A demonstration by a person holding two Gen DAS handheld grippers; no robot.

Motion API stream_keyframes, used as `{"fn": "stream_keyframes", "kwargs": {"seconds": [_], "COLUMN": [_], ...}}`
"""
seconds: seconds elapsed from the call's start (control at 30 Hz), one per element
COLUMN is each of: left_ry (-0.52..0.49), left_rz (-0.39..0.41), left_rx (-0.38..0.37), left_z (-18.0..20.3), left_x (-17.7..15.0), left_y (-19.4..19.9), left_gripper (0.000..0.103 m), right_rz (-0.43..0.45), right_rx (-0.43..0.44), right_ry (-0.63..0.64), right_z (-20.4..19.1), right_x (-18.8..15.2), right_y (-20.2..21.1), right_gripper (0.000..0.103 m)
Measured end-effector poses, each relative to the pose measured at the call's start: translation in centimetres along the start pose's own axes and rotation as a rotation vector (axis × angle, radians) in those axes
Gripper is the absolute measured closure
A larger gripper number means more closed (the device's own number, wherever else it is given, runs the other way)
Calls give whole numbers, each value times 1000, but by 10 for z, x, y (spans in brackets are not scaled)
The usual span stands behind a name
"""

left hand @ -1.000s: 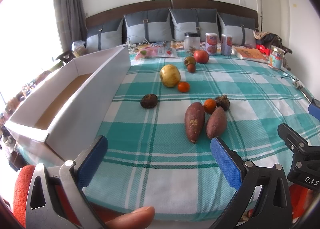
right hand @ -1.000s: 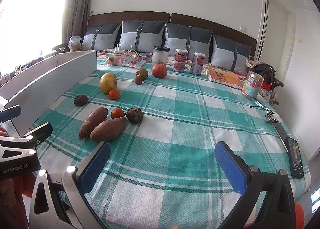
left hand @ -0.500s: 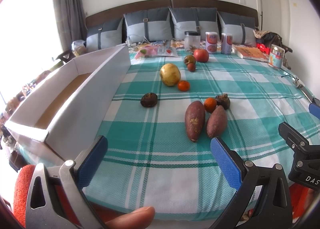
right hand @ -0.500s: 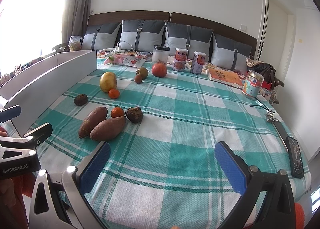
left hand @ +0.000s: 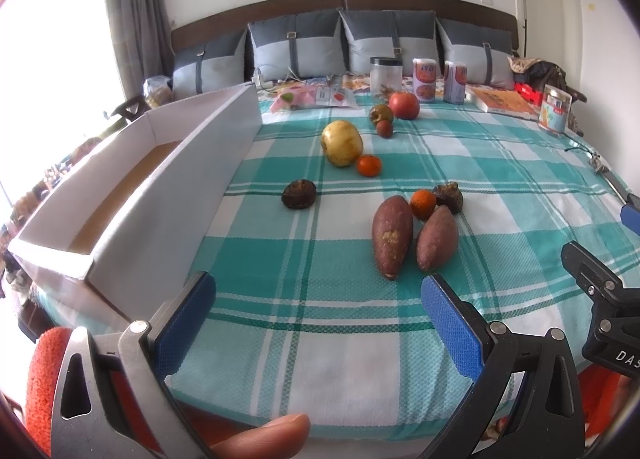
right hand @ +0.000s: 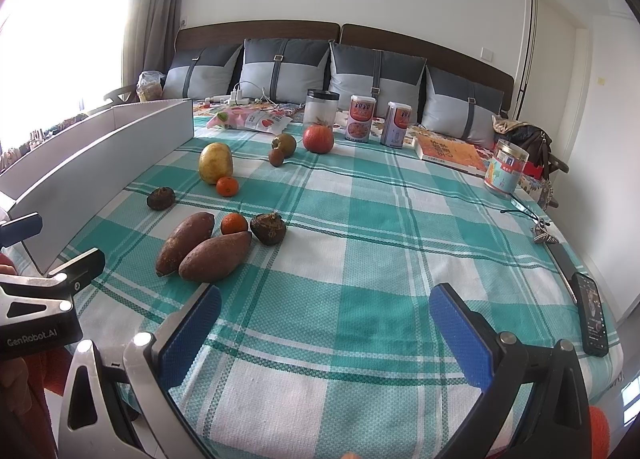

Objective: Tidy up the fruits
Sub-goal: 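Lower the left gripper onto the larger sweet potato and close it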

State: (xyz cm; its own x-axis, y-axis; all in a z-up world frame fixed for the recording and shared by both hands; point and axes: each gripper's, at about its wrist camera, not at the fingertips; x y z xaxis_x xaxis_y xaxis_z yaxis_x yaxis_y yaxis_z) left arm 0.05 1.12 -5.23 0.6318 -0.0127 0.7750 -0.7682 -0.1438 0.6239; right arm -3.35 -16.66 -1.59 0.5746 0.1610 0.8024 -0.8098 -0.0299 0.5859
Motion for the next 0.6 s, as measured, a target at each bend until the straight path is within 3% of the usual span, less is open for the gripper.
{"fn": "stream_keyframes", "kwargs": {"seconds": [0.13, 0.4, 0.6], "left_ry": [-4, 29, -12], "left_rz": [-25, -227, -257], "left_rx": [-3, -52, -43], "left_z": [1, 9, 15], "left_x": [0, 0, -2], "left_y": [-5, -71, -97], "left_gripper": [0, 0, 0], "right_rz": [-6, -55, -124], "right_rx": [2, 8, -15], "right_ry": [1, -8, -43], "right_z": [0, 3, 19], "right_x": [-3, -10, -18], "right_y": [-2, -15, -29], "right_gripper": [0, 0, 0]}}
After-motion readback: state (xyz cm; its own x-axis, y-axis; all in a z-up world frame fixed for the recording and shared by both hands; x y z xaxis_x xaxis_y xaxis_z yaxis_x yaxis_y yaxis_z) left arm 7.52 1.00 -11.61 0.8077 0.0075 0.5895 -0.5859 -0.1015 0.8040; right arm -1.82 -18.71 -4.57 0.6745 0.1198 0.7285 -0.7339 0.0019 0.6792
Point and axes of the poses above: each gripper's, at about its wrist camera, not at the fingertips, and y roughly against the way its jaws point, z to its right, x to its top, and after that the axes turned 2 degrees about x, right-handed
